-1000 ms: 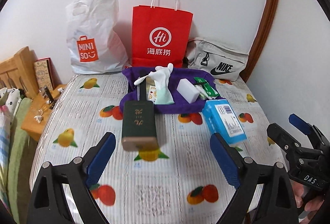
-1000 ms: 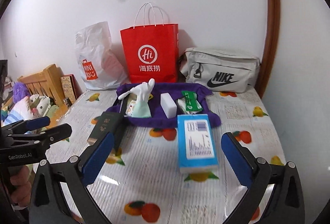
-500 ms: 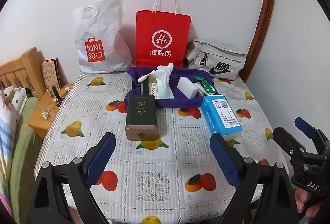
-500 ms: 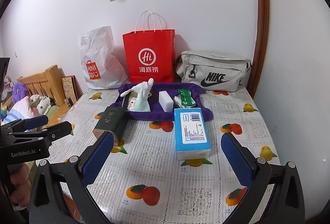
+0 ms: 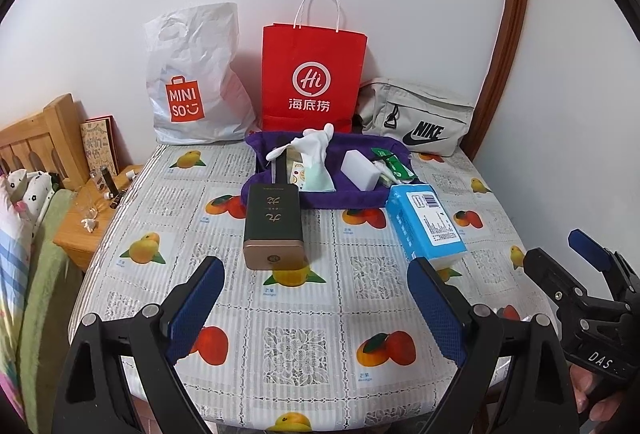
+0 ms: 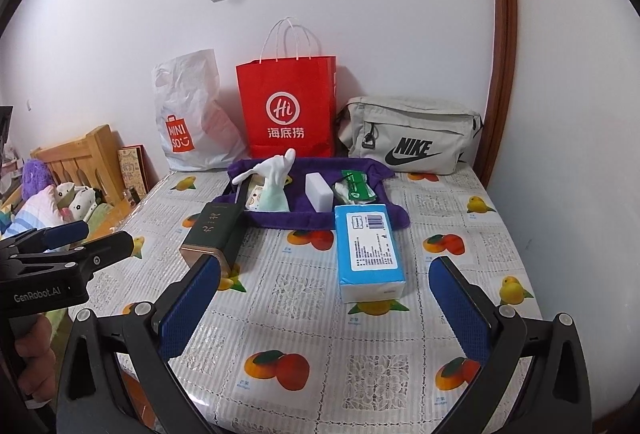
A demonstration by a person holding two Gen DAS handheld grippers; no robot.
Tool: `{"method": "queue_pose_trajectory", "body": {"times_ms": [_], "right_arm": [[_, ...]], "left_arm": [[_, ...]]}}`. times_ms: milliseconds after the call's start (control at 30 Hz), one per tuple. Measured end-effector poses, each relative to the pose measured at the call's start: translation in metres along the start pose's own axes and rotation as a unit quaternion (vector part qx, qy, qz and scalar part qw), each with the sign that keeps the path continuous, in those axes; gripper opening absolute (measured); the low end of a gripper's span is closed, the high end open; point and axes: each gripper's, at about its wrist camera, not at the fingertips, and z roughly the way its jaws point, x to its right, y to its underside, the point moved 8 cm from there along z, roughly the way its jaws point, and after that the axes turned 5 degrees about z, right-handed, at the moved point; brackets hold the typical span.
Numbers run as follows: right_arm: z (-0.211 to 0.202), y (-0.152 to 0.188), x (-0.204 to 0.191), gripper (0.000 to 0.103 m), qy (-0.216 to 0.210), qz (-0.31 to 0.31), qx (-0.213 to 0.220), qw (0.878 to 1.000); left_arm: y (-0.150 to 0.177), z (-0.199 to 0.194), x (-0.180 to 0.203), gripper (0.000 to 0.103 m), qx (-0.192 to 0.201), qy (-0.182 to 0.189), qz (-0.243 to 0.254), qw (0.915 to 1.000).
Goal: Organize soft objects
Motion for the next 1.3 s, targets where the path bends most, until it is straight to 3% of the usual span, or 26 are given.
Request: {"method": "queue_pose_trajectory", "body": {"times_ms": [1300], "right_arm": [[0.0001, -0.0009, 0.0023, 0.103, 0.005, 0.006, -0.001, 1.0]], "left_arm": [[-0.0006, -0.0015, -0.0025, 0.093, -0.002, 0.0, 0.001, 1.0]]}}
